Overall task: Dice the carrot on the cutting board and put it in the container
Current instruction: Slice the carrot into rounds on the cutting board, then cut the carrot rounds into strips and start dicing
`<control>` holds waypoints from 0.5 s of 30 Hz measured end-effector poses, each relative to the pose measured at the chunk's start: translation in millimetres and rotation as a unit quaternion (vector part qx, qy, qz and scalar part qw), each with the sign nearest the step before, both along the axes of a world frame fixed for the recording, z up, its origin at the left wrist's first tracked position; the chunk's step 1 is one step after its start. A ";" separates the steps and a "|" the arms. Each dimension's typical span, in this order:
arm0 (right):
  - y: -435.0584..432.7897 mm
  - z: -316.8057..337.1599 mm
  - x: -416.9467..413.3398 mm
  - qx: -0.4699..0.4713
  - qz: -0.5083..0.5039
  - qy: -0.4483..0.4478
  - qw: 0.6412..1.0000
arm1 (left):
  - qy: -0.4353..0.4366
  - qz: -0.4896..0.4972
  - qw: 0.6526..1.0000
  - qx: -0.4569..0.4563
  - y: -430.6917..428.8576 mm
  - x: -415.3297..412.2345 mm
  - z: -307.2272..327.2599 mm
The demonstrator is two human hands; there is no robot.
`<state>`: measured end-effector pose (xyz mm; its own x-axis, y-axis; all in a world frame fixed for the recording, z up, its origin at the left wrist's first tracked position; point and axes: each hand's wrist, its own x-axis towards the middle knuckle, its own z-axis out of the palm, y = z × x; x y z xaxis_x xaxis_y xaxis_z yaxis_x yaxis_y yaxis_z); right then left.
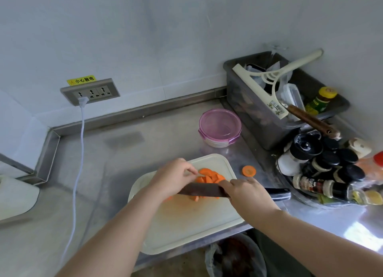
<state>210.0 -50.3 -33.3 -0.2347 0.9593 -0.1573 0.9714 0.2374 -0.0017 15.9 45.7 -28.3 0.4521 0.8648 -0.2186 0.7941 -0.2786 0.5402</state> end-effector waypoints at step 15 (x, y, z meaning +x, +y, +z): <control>13.3 5.0 41.5 -0.096 -0.263 0.246 0.928 | 0.062 -0.046 0.997 -0.017 -5.1 12.5 -49.3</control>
